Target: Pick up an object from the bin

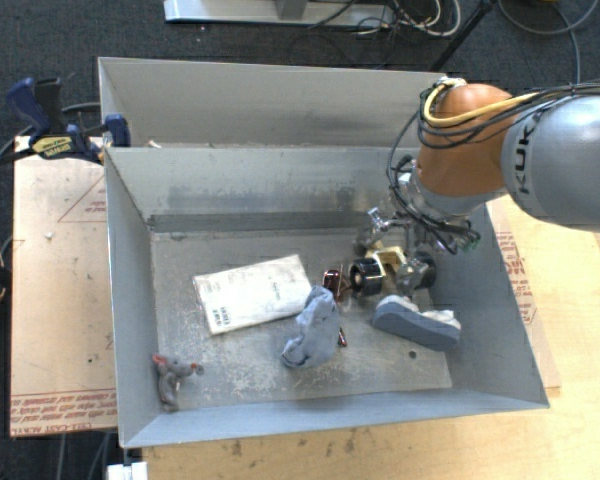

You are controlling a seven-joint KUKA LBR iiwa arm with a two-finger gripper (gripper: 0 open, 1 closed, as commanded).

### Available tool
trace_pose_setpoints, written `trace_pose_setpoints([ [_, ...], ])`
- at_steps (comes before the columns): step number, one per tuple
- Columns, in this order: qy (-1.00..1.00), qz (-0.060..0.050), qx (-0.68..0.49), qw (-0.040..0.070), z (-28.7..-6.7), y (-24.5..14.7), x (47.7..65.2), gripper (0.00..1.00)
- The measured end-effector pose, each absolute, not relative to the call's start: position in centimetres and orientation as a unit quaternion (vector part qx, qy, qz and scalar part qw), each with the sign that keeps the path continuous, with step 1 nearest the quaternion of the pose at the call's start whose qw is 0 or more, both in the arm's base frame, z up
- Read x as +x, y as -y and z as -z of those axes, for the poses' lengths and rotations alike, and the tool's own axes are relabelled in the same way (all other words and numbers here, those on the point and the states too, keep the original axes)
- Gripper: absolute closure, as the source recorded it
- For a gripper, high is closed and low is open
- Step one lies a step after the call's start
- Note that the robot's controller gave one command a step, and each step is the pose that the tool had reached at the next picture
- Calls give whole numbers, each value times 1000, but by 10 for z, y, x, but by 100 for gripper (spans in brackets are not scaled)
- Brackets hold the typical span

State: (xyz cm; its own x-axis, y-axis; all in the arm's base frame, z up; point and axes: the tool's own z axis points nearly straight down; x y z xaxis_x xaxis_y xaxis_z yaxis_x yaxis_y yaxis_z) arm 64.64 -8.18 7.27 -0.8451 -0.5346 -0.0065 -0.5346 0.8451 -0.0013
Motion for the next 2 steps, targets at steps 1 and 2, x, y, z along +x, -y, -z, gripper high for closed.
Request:
trace_pose_setpoints([
  [1, -988, 1, -155, 3, -78, 70, 630, 100],
  [2, -988, 1, -155, 3, -78, 70, 630, 100],
])
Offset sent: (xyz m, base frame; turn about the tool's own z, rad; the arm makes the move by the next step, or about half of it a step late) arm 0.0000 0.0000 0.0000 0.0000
